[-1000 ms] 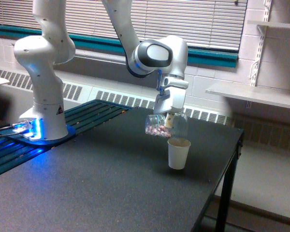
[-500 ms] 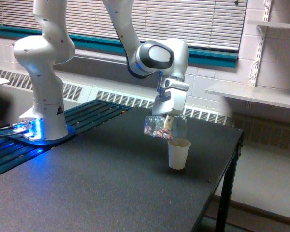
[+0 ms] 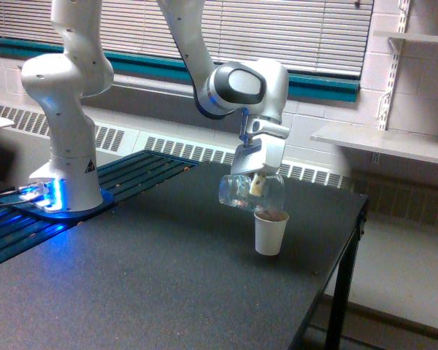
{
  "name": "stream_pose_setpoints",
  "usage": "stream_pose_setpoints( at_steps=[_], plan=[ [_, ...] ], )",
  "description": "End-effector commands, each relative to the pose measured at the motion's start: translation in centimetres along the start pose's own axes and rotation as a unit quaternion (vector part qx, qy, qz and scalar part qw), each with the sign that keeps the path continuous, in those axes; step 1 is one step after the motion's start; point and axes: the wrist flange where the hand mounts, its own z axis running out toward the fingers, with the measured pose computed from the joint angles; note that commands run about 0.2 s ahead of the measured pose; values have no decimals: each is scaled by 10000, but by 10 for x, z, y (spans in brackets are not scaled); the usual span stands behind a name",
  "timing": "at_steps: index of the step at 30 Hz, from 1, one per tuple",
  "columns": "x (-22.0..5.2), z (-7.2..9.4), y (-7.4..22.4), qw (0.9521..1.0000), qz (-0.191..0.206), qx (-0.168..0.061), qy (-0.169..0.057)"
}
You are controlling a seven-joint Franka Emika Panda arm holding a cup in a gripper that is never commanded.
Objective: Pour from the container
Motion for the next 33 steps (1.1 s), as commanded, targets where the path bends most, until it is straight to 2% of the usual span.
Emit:
stream_pose_setpoints(
  at_steps=[1,13,18,26,33],
  plan=[
    [2,-5,-5,9998,-164,-48,52],
    [4,-8,-1,9999,-129,-5,92],
    [8,-19,2,9996,-116,35,255],
    [9,-31,19,9990,48,188,397],
    [4,-31,35,9983,213,372,391]
  ],
)
